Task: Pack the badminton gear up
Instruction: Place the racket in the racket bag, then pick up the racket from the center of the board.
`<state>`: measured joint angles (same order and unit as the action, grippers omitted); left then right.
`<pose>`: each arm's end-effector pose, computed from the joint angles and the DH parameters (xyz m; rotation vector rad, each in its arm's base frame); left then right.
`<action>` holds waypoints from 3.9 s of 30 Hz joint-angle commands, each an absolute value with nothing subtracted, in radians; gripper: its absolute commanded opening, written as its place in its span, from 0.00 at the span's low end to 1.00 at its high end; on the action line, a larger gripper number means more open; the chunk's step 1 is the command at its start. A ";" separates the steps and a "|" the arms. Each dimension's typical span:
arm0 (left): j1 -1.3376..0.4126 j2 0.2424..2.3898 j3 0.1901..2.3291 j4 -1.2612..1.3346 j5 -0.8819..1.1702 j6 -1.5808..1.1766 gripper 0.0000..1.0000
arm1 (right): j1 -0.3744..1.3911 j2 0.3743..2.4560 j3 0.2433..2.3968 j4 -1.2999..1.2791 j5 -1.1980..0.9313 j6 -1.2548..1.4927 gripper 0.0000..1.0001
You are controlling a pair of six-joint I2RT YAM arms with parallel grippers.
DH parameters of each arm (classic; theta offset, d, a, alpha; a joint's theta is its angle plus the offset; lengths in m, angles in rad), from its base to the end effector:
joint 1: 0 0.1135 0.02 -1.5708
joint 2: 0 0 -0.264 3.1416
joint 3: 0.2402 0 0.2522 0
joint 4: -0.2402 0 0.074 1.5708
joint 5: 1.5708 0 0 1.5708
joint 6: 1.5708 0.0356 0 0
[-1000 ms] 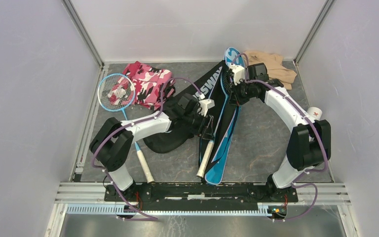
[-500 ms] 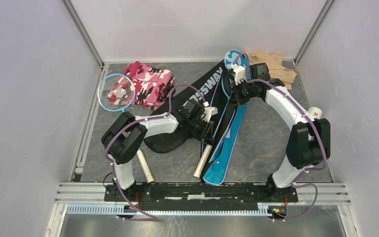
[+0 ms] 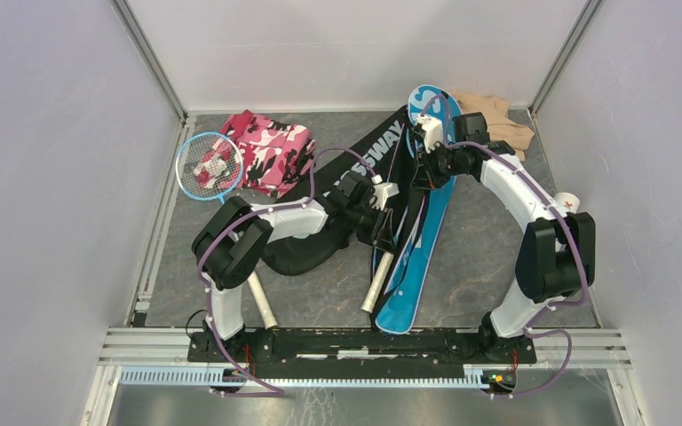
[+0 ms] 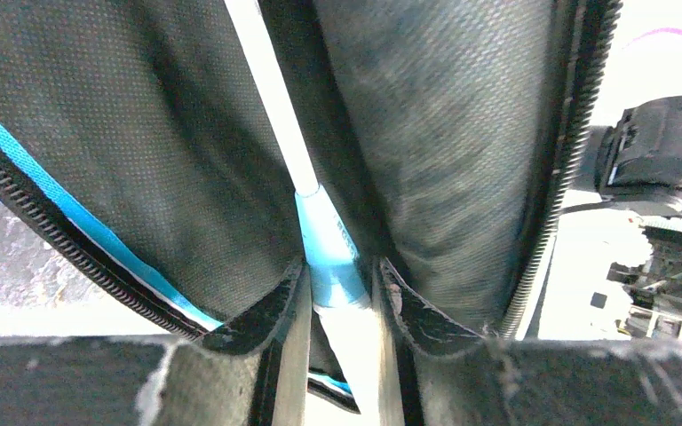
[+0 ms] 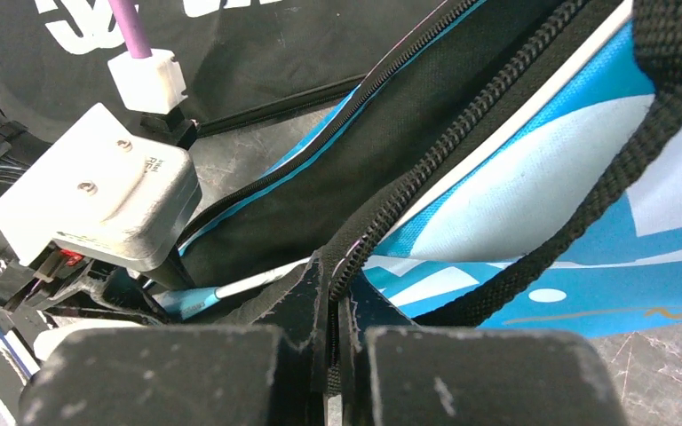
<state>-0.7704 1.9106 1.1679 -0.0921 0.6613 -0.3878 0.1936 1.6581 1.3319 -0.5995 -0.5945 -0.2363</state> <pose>0.2701 -0.2926 0.1653 0.8259 2.4683 -1.2857 0.3460 0.0882 0.2721 -0.7509 2.2890 0.7168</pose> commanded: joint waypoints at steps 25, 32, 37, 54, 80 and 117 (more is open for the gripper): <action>-0.782 2.039 1.184 0.527 0.831 -0.744 0.13 | 0.173 1.717 1.346 -0.517 -0.871 -0.146 0.00; -0.784 2.062 1.173 0.591 0.865 -0.783 0.36 | 0.149 1.711 1.327 -0.460 -0.907 -0.094 0.00; -0.784 2.033 1.153 0.562 0.871 -0.722 0.51 | 0.122 1.722 1.388 -0.530 -0.907 -0.135 0.00; -0.705 1.845 1.277 -0.221 0.739 -0.035 0.66 | 0.092 1.699 1.389 -0.586 -0.838 -0.228 0.00; 0.073 1.500 1.139 -0.629 0.073 0.179 0.99 | 0.094 1.620 1.232 -0.331 -0.894 -0.117 0.00; 0.257 1.780 1.037 -0.371 0.218 -0.072 0.32 | 0.094 1.602 1.189 -0.319 -0.942 -0.116 0.00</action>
<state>0.2520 1.7664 1.0580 -0.4080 0.2161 -0.0189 0.0963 1.6501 1.1839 -0.3801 -0.8867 -0.1177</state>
